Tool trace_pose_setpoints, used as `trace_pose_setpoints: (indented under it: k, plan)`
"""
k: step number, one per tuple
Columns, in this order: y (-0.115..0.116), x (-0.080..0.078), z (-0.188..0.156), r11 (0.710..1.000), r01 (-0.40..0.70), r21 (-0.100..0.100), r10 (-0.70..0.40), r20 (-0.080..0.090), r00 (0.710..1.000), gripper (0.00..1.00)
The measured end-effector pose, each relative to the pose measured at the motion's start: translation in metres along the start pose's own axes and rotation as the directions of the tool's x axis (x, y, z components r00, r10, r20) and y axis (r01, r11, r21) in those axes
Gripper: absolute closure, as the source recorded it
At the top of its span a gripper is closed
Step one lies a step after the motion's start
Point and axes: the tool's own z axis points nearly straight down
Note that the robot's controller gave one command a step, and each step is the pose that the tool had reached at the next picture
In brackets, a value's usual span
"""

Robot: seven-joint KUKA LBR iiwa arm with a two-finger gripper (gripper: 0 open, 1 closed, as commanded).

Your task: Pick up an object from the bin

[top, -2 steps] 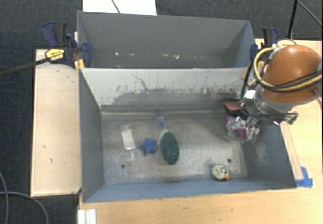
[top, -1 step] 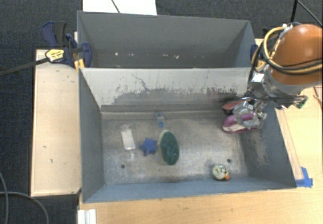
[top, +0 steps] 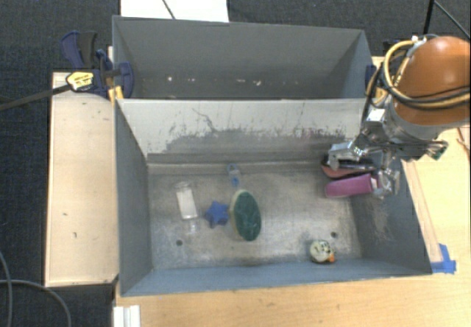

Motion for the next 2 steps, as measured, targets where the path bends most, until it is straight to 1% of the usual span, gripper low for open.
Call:
trace_pose_setpoints:
  k: [1,2]
  plan:
    - [-0.0030,-0.0023,0.0478,0.963,0.269,-0.009,-0.268,0.013,0.963,0.00]
    - [-0.0082,0.0060,0.0481,0.966,0.260,-0.003,-0.260,0.000,0.966,1.00]
